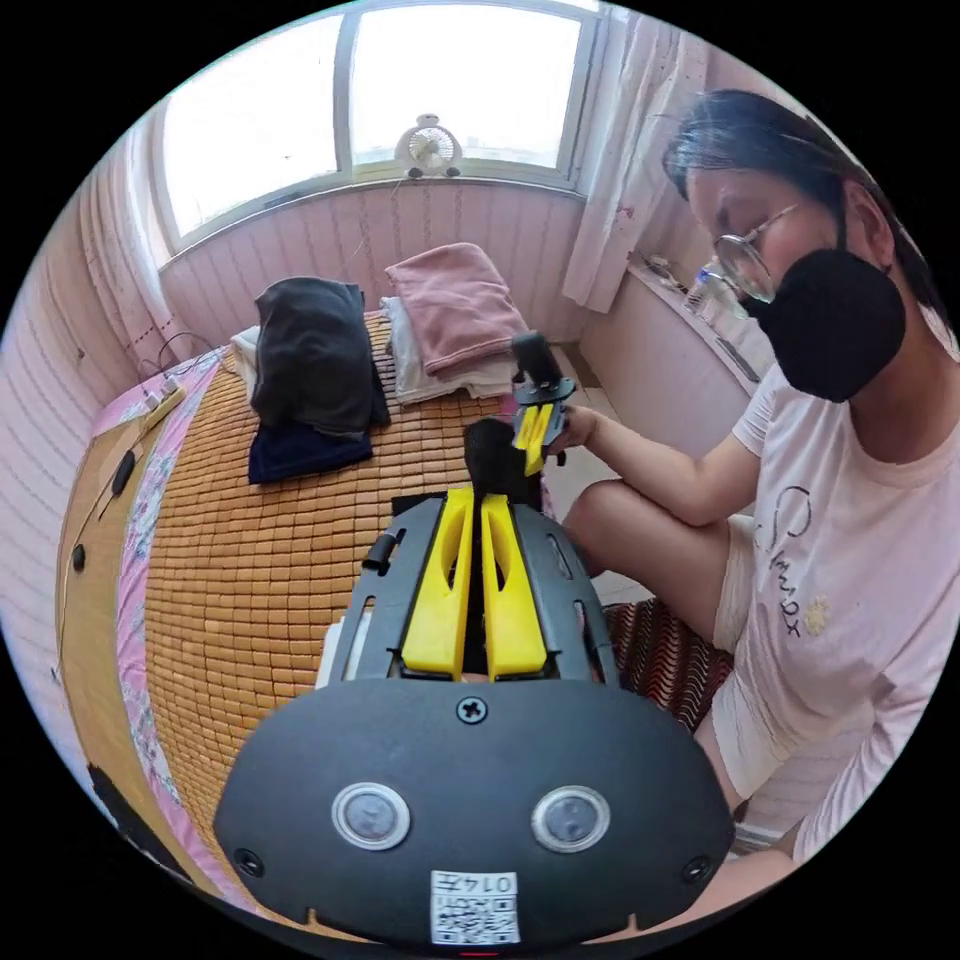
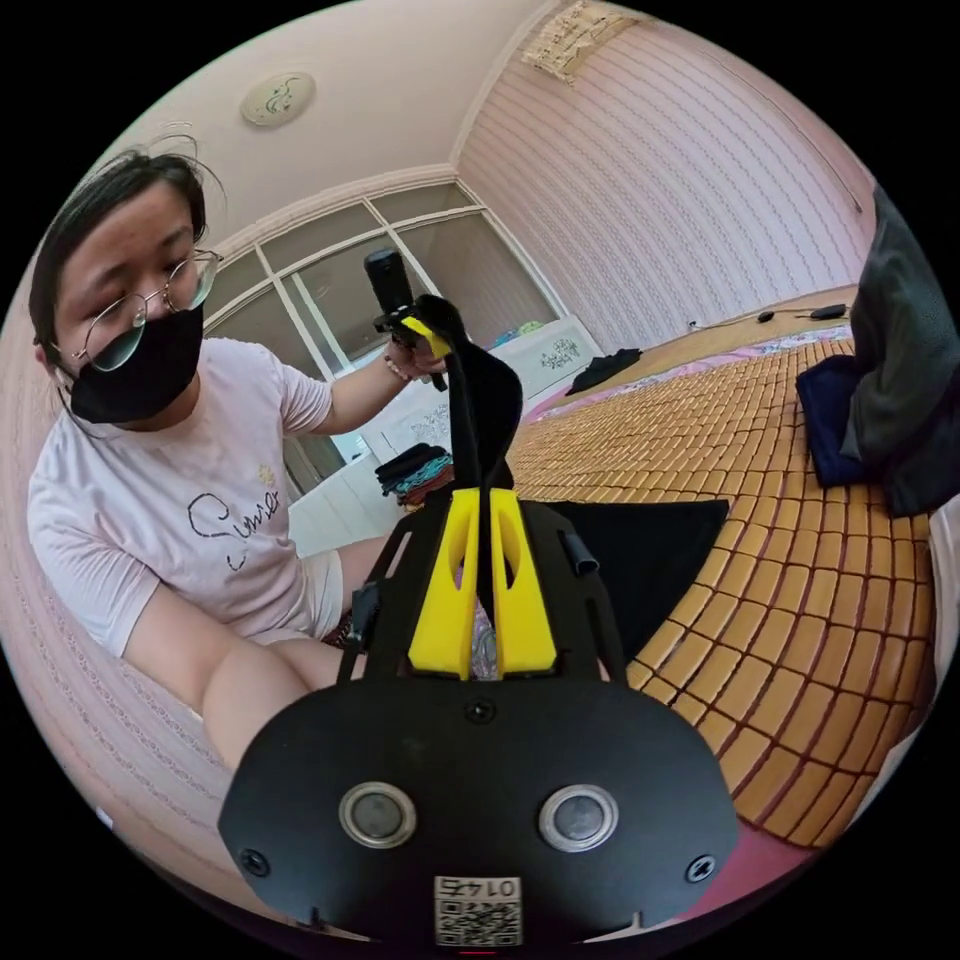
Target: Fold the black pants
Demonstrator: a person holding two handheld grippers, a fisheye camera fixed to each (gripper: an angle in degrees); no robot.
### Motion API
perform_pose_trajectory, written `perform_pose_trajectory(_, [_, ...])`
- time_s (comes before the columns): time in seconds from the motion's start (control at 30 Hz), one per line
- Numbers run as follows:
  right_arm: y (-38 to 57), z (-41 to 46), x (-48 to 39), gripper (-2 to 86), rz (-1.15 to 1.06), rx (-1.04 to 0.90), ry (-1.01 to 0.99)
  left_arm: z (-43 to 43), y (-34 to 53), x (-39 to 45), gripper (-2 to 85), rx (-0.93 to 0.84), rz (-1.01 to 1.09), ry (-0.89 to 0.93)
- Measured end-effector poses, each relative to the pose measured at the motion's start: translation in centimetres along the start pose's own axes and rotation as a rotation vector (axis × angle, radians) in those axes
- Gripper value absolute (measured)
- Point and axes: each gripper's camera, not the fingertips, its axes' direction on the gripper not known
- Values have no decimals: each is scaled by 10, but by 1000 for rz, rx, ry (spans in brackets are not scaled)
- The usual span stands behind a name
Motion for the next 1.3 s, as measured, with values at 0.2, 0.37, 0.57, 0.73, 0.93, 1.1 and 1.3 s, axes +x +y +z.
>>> perform_pose_trajectory(0.2, [1, 18, 16, 7, 185, -148, 55, 84, -31, -46, -9, -222, -82, -56])
perform_pose_trajectory(0.37, [7, 44, 42, 5, 367, -241, 84, 144, -48, -73, -4, -295, -182, 52])
perform_pose_trajectory(0.57, [9, 85, 73, 4, 547, -362, 113, 147, -43, -81, 32, -352, -227, 13])
perform_pose_trajectory(0.73, [-12, 123, 77, 4, 577, -403, 122, 78, -28, -83, 8, -283, -281, -103])
perform_pose_trajectory(0.93, [-44, 171, 64, 2, 642, -458, 223, -64, 33, -64, -2, -149, -357, -177])
perform_pose_trajectory(1.1, [-83, 203, 38, -1, 708, -494, 462, -171, 142, 8, -3, -222, -431, -314])
perform_pose_trajectory(1.3, [-203, 342, -18, 11, 311, -533, 591, -258, 293, 113, 5, -290, -761, -340])
